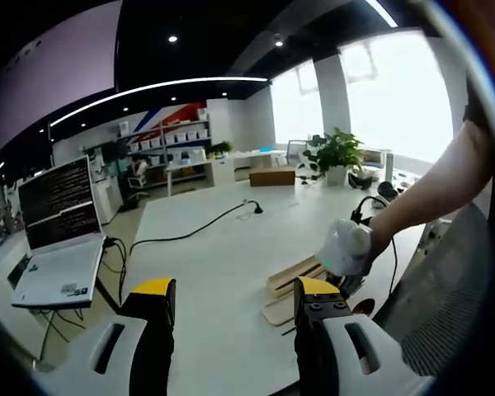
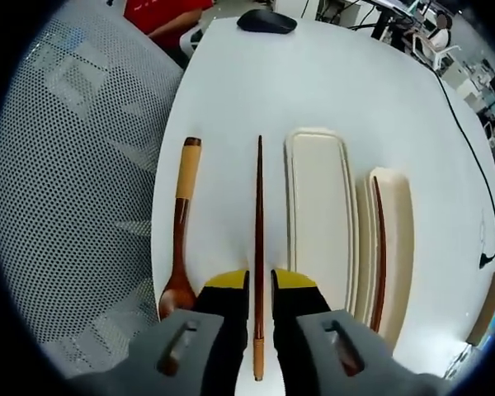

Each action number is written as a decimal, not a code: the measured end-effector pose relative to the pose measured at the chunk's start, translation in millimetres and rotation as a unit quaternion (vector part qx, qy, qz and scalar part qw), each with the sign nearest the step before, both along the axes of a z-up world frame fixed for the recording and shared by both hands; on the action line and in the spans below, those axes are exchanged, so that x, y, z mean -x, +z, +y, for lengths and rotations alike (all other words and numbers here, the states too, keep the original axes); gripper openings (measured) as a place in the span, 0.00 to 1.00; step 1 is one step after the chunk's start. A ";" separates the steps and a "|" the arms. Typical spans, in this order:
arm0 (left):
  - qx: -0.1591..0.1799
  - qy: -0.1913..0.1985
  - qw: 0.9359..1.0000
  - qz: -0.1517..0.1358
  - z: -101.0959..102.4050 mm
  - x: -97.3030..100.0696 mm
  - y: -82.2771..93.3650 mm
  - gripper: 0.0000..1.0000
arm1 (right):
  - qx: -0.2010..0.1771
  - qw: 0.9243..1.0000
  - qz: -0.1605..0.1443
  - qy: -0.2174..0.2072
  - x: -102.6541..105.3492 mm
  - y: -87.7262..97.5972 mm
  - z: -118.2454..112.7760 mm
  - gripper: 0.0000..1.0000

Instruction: Arrange the utensils inside the cutlery case until each visible utensil rests in its matching compartment.

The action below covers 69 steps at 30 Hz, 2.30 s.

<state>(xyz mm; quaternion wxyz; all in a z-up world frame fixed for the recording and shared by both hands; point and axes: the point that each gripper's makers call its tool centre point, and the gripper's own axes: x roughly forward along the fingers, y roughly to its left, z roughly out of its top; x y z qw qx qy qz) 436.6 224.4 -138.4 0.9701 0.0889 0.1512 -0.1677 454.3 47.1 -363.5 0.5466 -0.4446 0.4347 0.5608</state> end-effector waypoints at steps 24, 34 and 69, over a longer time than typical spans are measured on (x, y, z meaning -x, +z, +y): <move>-0.001 0.000 1.000 0.002 0.3 0.3 -1.5 0.59 | 0.018 1.000 0.009 -0.004 1.5 -1.5 1.5 0.00; -0.003 -0.001 1.000 0.004 0.6 0.4 -2.1 0.59 | 0.029 1.000 0.000 -0.001 -2.0 3.9 -6.7 0.00; -0.005 -0.001 1.000 0.000 1.9 1.3 -0.6 0.59 | 0.026 0.998 -0.054 -0.022 -30.6 56.3 -28.4 0.00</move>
